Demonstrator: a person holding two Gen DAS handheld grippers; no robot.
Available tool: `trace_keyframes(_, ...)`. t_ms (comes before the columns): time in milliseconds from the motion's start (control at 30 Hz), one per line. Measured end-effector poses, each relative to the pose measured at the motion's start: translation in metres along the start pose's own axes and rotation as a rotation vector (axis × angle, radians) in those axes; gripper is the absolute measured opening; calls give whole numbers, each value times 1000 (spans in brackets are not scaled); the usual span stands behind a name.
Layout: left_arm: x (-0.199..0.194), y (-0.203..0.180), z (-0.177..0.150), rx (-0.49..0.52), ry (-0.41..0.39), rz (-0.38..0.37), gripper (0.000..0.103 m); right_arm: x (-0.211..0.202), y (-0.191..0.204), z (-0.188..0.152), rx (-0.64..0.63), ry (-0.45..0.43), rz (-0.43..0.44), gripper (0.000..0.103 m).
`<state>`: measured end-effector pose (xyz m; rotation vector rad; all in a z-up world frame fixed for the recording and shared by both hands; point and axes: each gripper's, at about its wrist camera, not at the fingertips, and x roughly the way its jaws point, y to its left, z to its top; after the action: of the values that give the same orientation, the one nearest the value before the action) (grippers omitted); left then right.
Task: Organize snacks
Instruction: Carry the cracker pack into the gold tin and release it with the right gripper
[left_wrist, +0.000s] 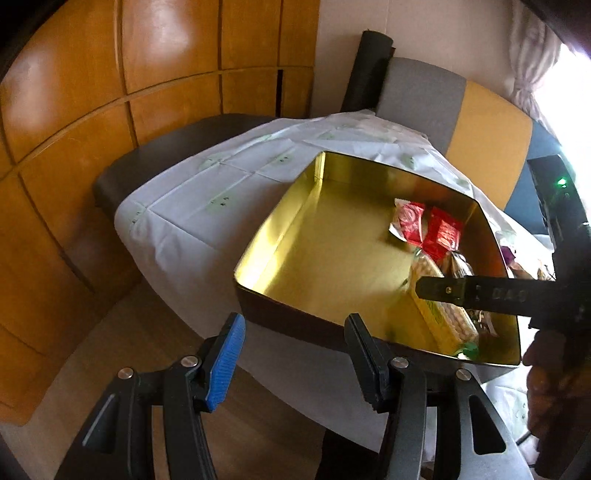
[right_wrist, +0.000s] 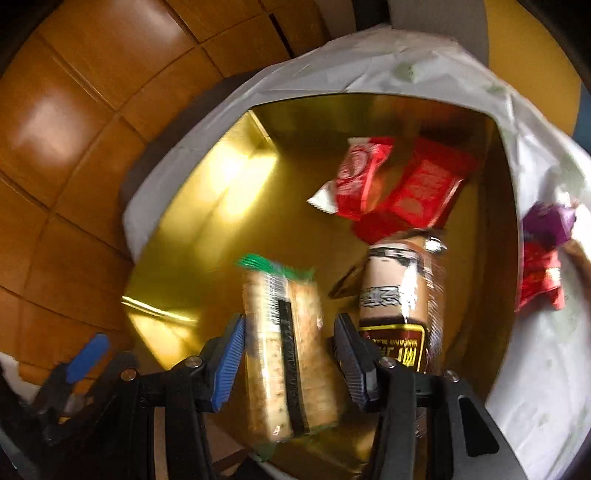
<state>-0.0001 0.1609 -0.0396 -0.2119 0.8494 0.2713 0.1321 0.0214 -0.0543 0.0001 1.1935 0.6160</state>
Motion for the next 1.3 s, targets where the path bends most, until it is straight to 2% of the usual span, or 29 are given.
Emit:
trace_keyframes(67,1,-5,-1,11,2,-6,57,-2,1,-3,-46,-10,-60,51)
trace_keyframes(200,2,-12,-3,28,9,-14,57,-5,-2,-11,-84,-26,-90,51)
trace_keyframes(333,2,-15,-4,38,10,-14,57,-16,-4,-10,-63,-39,-33,51)
trace_keyframes(467,0,-16,-4,41,7,-17,57,-24,-7,-14,-47,-57,-11,52)
trace_keyframes(600,-1,-16,-2,32,1,-13,57,-36,-8,-15,-19,-103,40,52)
trace_keyframes(700,-1,-16,-2,33,1,-13,57,-47,-5,-18,-37,-154,26,51)
trace_keyframes(733,-1,-16,-2,34,1,-14,57,-52,-4,-19,-42,-179,18,44)
trace_keyframes(800,-1,-15,-3,31,2,-13,57,-58,-3,-20,-43,-200,36,20)
trace_keyframes(867,0,-15,-2,30,4,-16,57,-53,0,-20,-50,-175,27,20)
trace_keyframes(933,1,-16,-4,36,8,-21,57,-39,4,-22,-65,-122,20,14)
trace_keyframes(1000,1,-18,-5,44,11,-21,57,-35,10,-24,-74,-122,68,14)
trace_keyframes(1100,1,-16,-4,40,5,-20,57,-28,12,-23,-53,-78,154,14)
trace_keyframes(1300,4,-19,-5,47,15,-19,57,-34,8,-25,-48,-92,123,15)
